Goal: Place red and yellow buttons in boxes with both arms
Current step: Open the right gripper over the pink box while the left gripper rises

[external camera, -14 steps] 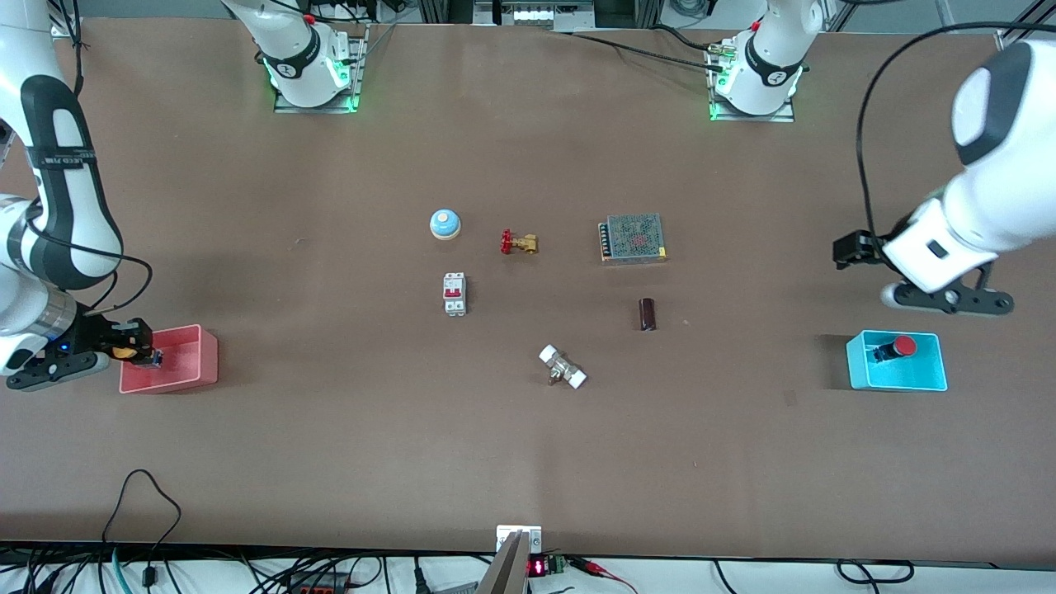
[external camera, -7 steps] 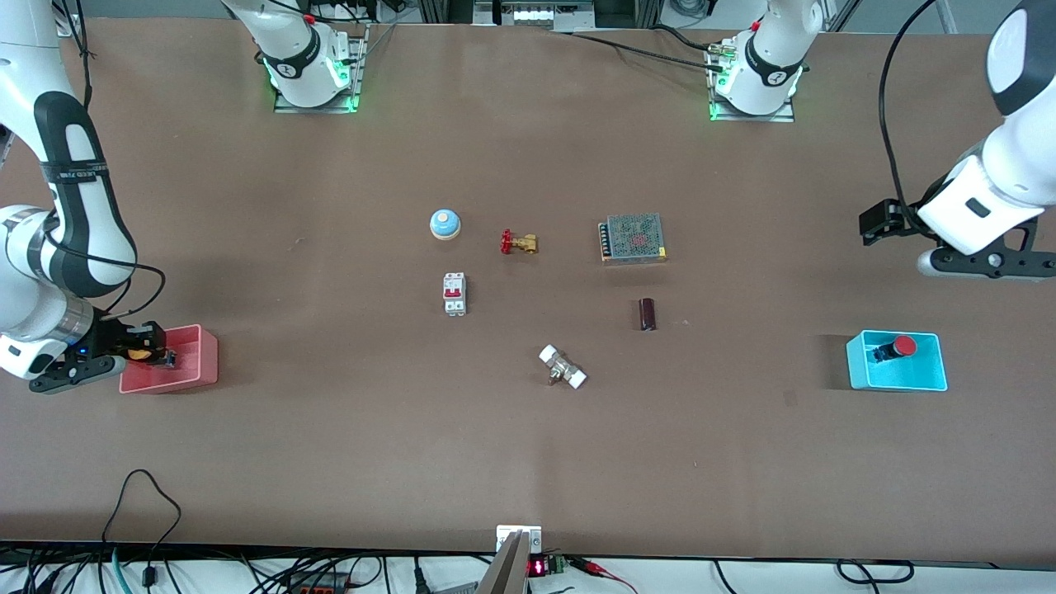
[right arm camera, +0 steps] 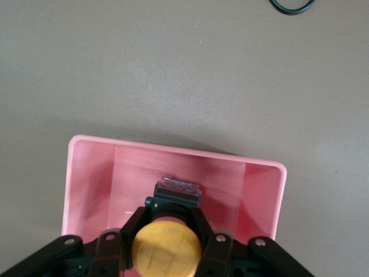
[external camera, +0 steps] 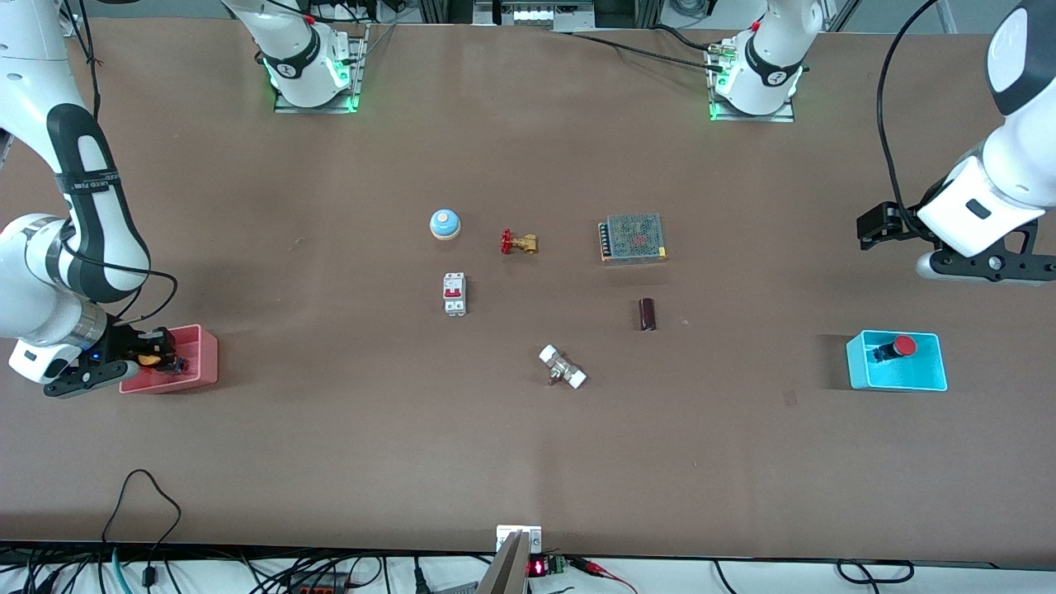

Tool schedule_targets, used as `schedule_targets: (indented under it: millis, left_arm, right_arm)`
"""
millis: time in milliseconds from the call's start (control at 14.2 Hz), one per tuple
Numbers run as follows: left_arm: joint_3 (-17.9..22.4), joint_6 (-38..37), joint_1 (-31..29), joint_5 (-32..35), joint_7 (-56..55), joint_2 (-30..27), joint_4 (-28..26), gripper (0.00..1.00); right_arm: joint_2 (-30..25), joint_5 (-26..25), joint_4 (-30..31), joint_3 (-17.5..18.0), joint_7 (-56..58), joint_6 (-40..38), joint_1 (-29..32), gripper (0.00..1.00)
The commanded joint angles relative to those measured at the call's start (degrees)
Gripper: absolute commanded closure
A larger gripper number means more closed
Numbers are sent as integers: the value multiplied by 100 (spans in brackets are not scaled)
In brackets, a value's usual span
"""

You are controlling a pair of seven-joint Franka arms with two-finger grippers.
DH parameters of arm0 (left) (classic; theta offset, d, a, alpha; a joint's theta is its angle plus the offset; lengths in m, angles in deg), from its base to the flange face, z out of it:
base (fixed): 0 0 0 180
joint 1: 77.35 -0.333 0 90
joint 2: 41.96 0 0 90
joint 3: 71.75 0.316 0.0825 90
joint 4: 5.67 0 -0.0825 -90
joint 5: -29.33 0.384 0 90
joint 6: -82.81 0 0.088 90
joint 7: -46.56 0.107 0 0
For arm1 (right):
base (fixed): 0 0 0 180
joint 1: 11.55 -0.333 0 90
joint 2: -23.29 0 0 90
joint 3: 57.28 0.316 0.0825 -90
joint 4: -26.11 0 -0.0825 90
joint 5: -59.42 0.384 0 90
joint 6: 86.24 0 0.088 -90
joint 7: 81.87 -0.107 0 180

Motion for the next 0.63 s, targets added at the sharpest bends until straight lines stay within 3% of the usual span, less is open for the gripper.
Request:
schedule_targets:
  millis: [0,564]
  left_arm:
    - [1417,490,1049,-508,116,-886,-1016,0]
    - [1448,527,1113,-520,258,-791,-845,0]
  right_arm:
    - [70,25,-119,42,26,13,13,64]
    - [149,25,-101,42,26,128,-30,53]
